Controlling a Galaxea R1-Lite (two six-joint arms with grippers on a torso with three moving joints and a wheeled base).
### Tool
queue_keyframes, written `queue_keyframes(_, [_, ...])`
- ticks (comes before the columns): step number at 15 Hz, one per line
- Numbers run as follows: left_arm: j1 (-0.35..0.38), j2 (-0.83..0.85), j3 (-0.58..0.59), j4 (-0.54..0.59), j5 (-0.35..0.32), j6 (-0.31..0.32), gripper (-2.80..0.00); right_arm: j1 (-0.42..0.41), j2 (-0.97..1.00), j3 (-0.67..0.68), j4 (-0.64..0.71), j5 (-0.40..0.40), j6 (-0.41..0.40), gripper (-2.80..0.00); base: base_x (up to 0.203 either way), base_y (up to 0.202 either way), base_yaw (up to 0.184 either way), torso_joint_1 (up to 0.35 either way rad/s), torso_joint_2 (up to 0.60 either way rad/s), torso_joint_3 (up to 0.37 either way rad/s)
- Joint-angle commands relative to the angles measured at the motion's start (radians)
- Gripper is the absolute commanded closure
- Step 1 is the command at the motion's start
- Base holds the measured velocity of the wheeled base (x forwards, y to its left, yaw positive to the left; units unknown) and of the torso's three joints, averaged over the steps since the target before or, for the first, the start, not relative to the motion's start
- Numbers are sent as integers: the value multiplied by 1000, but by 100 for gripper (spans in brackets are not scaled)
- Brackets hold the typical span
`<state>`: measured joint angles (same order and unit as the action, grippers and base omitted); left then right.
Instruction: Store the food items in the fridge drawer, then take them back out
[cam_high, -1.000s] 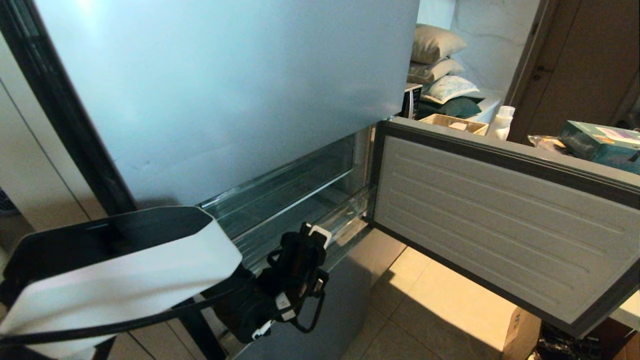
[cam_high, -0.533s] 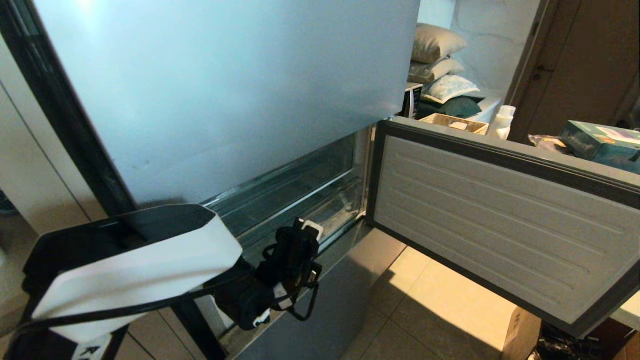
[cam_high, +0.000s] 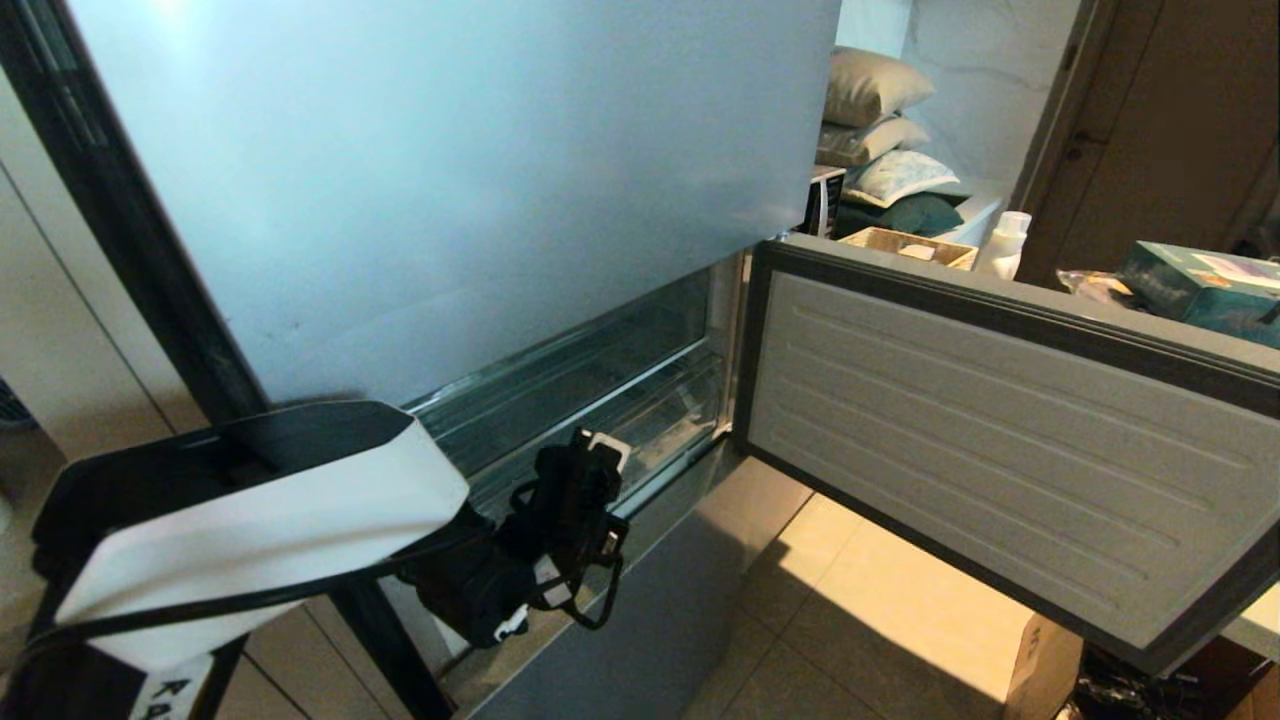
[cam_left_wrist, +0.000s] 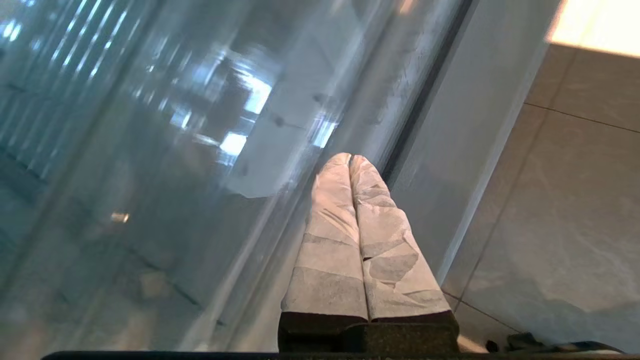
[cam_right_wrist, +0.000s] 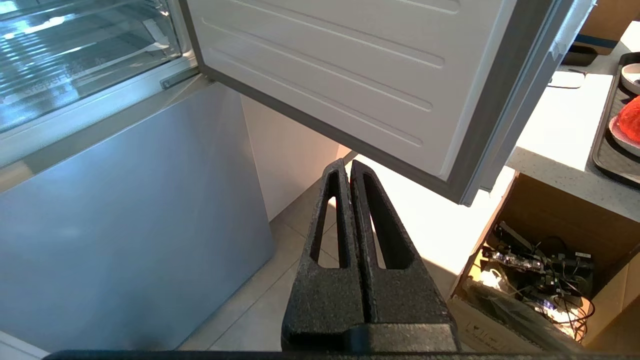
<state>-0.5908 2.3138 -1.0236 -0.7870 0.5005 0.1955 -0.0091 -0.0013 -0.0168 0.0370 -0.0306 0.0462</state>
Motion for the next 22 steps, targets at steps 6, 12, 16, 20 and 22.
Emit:
queue_keyframes(6, [45,14,-12,-5,3,5,0,0,1,0,0,0,0,0,0,0,0,0,0,0])
queue_keyframes(12, [-14,-140,112,-18,1,4,0,0,1,0,0,0,-2,0,0,0,0,0,0,0])
queue_keyframes(16, [-114,-419,276,-17,-6,4,0,0,1,0,0,0,-3,0,0,0,0,0,0,0])
queue_keyframes(20, [-182,-730,475,-9,-9,4,0,0,2,-1,1,0,-3,0,0,0,0,0,0,0])
queue_keyframes(22, [-199,-874,585,-6,-17,4,0,0,2,-2,1,-2,-5,0,0,0,0,0,0,0])
